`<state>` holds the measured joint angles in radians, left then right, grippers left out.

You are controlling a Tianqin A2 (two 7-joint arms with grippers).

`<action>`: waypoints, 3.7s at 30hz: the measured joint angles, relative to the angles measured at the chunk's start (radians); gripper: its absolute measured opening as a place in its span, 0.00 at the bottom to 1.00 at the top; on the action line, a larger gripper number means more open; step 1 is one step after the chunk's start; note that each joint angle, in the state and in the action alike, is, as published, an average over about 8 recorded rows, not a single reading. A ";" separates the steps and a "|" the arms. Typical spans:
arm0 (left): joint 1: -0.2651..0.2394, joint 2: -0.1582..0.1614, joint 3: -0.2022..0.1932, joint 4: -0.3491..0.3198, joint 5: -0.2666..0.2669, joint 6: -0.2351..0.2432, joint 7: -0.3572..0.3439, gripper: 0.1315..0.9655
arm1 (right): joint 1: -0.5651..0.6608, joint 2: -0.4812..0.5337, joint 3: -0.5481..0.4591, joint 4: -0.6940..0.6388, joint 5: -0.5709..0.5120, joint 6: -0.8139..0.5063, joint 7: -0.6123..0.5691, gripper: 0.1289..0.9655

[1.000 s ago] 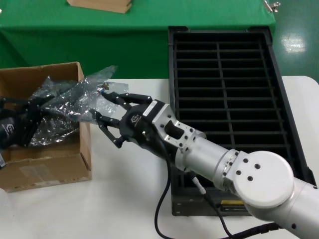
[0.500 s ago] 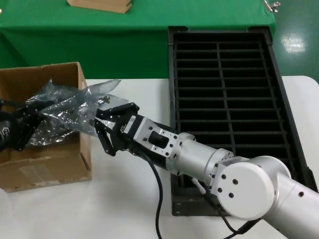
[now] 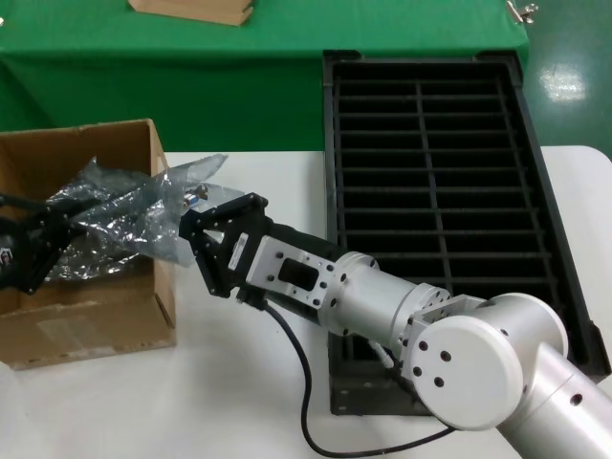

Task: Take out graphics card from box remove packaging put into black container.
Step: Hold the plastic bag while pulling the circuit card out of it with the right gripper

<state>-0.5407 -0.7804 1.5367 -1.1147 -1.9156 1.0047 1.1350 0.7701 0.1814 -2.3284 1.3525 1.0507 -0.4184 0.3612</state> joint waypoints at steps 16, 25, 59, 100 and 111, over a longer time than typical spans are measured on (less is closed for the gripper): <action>-0.019 -0.014 0.022 -0.018 0.021 -0.002 0.005 0.01 | -0.066 -0.054 0.105 0.074 -0.072 -0.140 -0.142 0.06; -0.010 -0.026 0.023 -0.028 0.019 0.005 0.007 0.01 | -0.082 -0.081 0.144 0.082 -0.098 -0.174 -0.188 0.18; -0.003 -0.027 0.020 -0.028 0.019 -0.015 -0.012 0.01 | -0.108 -0.134 0.214 0.063 -0.108 -0.205 -0.259 0.82; 0.045 -0.048 -0.005 -0.073 -0.024 0.045 -0.025 0.01 | -0.111 -0.152 0.238 0.062 -0.121 -0.216 -0.272 0.13; 0.044 -0.047 -0.004 -0.075 -0.022 0.045 -0.029 0.01 | -0.110 -0.153 0.240 0.055 -0.122 -0.212 -0.276 0.08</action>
<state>-0.4964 -0.8279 1.5330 -1.1897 -1.9371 1.0501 1.1056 0.6596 0.0282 -2.0887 1.4080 0.9285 -0.6308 0.0850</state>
